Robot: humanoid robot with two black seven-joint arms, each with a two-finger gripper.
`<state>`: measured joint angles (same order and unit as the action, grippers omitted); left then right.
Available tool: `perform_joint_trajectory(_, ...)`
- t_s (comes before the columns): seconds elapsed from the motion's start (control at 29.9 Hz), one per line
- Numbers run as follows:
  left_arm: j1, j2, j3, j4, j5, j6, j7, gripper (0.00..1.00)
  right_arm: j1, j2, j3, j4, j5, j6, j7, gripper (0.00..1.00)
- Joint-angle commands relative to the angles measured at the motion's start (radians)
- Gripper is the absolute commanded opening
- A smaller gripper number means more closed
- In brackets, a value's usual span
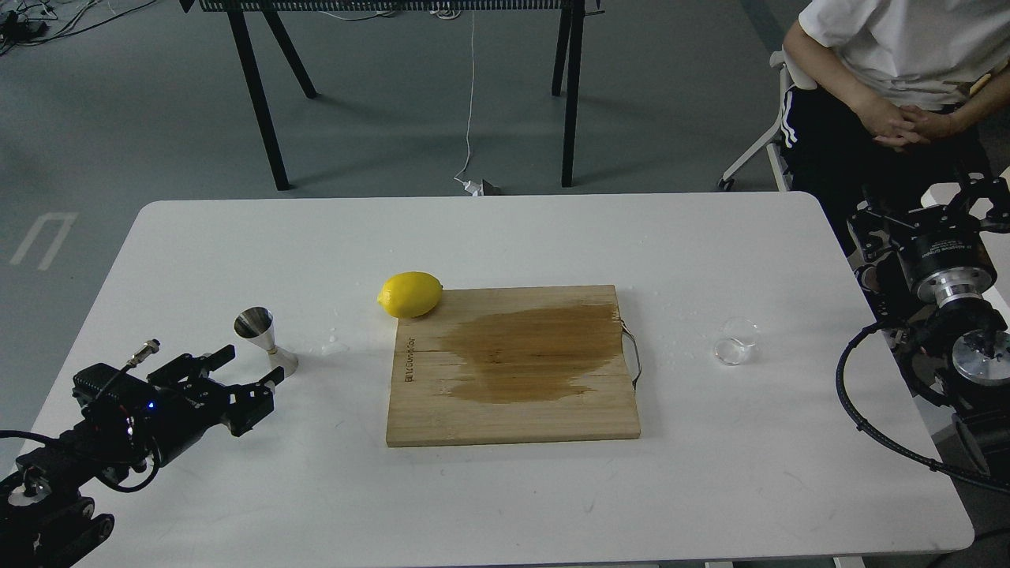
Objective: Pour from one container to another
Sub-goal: 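Position the open left gripper around the metal jigger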
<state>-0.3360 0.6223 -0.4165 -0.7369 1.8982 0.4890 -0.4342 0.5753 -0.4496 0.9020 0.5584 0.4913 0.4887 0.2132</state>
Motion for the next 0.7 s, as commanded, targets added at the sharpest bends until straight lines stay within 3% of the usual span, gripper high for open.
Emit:
perform_joint_trajectory(0.0, -0.017, -0.032, -0.005, 0.04, -0.001, 0.0, 0.014, 0.72, 0.001, 0.0, 0.002, 0.0, -0.002, 0.0, 0.0, 1.0)
perform_joint_trajectory(0.2, -0.028, -0.056, -0.005, 0.063, -0.002, 0.0, 0.017, 0.52, 0.0, -0.001, 0.002, 0.0, -0.002, 0.0, 0.0, 1.0)
perform_joint_trajectory(0.67, -0.029, -0.073, -0.005, 0.063, -0.002, 0.0, 0.018, 0.51, 0.001, -0.001, 0.0, -0.003, -0.008, 0.0, 0.0, 1.0)
